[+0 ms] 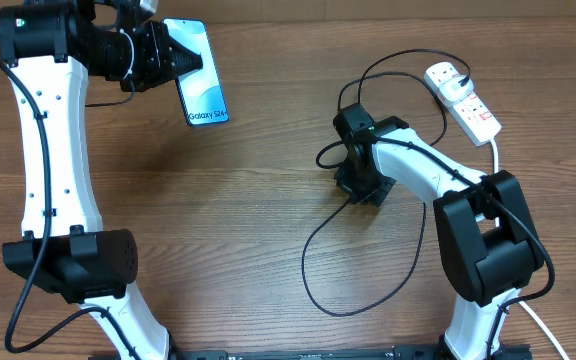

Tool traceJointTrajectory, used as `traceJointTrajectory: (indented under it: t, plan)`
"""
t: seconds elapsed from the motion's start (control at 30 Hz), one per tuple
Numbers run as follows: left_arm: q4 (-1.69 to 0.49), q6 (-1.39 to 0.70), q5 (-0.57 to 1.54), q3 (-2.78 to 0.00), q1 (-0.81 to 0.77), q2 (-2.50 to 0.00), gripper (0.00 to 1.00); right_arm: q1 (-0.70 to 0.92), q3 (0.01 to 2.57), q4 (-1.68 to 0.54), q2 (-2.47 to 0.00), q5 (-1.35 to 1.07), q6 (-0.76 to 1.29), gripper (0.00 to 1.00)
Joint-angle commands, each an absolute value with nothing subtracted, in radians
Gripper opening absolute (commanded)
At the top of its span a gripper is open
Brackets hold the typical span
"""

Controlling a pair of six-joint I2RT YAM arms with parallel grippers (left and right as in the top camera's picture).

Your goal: Plug charger to phone and switch on socket

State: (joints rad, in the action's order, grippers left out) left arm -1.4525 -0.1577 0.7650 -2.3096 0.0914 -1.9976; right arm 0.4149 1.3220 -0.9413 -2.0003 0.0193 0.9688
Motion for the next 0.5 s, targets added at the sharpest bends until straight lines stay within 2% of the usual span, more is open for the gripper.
traceJointTrajectory:
  t: [0.0, 0.07, 0.3, 0.47]
  plan:
    - [-1.455, -0.157, 0.783, -2.312, 0.084, -1.991, 0.04, 0.421, 1.329, -0.935, -2.030, 0.015, 0.976, 0.07]
    - [-1.456, -0.157, 0.783, -2.312, 0.084, -1.991, 0.04, 0.421, 1.329, -0.930, -2.032, 0.015, 0.973, 0.04]
    - [-1.460, -0.157, 0.783, -2.312, 0.084, -1.991, 0.04, 0.418, 1.329, -0.912, -2.033, 0.024, 0.951, 0.04]
    - [-1.470, -0.150, 0.793, -2.312, 0.082, -1.991, 0.04, 0.416, 1.365, -0.918, -2.011, -0.034, 0.851, 0.04]
